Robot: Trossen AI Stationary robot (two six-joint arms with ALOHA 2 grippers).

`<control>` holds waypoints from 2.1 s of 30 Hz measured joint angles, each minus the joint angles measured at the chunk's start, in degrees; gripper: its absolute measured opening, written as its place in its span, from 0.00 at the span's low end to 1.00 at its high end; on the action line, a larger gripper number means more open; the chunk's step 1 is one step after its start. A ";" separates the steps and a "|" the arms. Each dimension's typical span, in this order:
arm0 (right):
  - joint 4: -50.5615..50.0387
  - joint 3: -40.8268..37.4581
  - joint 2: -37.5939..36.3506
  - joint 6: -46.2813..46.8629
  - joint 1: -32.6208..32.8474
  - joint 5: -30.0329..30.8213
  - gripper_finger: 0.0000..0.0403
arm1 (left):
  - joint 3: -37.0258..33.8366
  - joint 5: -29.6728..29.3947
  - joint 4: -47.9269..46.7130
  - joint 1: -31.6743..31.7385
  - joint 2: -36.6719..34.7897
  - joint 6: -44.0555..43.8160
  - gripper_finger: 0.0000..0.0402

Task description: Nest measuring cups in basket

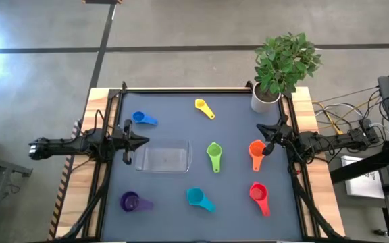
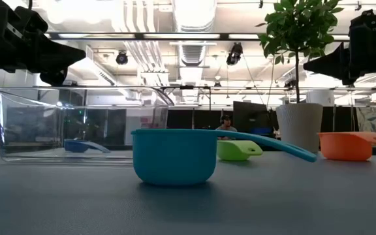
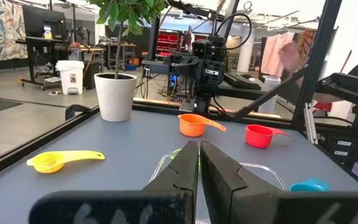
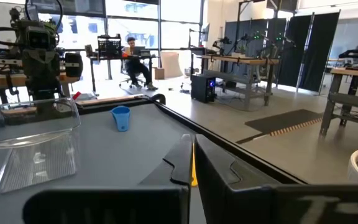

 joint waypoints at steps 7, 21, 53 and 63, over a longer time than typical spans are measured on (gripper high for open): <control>0.02 0.00 0.01 0.09 0.01 0.00 0.02 | 0.00 -0.01 0.00 0.00 0.01 0.00 0.00; 0.02 0.02 0.02 0.02 0.00 0.00 0.02 | 0.00 0.00 0.00 -0.01 0.02 -0.01 0.00; 0.00 0.02 0.02 0.02 0.02 0.00 0.02 | 0.00 -0.33 1.41 0.00 0.02 0.01 0.00; -0.22 0.25 3.71 0.09 0.00 -0.04 0.02 | 0.00 -0.31 1.93 0.00 0.04 -0.86 0.00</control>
